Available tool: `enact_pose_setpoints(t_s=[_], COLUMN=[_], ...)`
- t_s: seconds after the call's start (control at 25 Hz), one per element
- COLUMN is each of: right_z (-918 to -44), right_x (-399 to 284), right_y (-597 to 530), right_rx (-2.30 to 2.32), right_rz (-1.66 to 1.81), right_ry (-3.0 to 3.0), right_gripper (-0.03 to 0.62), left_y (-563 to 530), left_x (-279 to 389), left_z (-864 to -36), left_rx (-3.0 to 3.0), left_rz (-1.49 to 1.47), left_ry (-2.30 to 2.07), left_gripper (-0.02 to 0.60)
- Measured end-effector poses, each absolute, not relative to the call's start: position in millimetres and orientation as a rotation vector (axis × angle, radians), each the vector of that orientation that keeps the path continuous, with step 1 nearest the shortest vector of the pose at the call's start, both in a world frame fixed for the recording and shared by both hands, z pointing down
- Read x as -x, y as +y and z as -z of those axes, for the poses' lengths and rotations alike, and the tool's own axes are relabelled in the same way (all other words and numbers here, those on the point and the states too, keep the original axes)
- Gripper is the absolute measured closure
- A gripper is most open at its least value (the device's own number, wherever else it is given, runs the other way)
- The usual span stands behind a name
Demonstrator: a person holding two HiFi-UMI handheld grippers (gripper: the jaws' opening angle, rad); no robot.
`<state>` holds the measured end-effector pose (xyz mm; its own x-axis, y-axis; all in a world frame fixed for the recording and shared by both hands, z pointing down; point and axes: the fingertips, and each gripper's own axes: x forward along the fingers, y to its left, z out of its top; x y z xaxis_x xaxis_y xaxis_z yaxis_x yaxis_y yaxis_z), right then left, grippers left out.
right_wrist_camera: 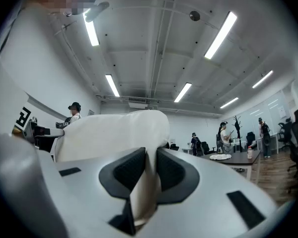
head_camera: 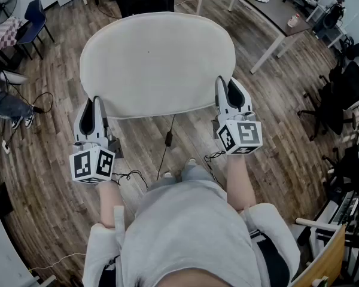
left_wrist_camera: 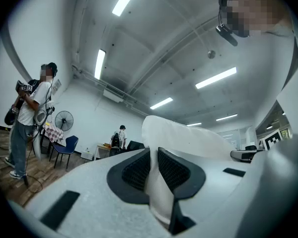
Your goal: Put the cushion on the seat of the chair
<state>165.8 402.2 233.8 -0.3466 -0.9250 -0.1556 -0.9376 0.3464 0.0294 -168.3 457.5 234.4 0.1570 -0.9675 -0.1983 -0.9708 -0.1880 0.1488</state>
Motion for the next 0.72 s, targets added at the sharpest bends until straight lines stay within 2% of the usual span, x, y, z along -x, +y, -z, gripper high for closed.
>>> enact_pose_setpoints(t_s=[0.72], right_z=[-229.7], right_x=[-161.7], right_y=[406.1], right_rx=[1.747], right_rz=[-0.185], right_ry=[2.471], right_gripper=[0.534], left_y=[455.2], left_x=[174.9], left_z=[-232.5], left_rx=[2.388], left_rz=[-0.396], left_ry=[1.985], left_gripper=[0.526])
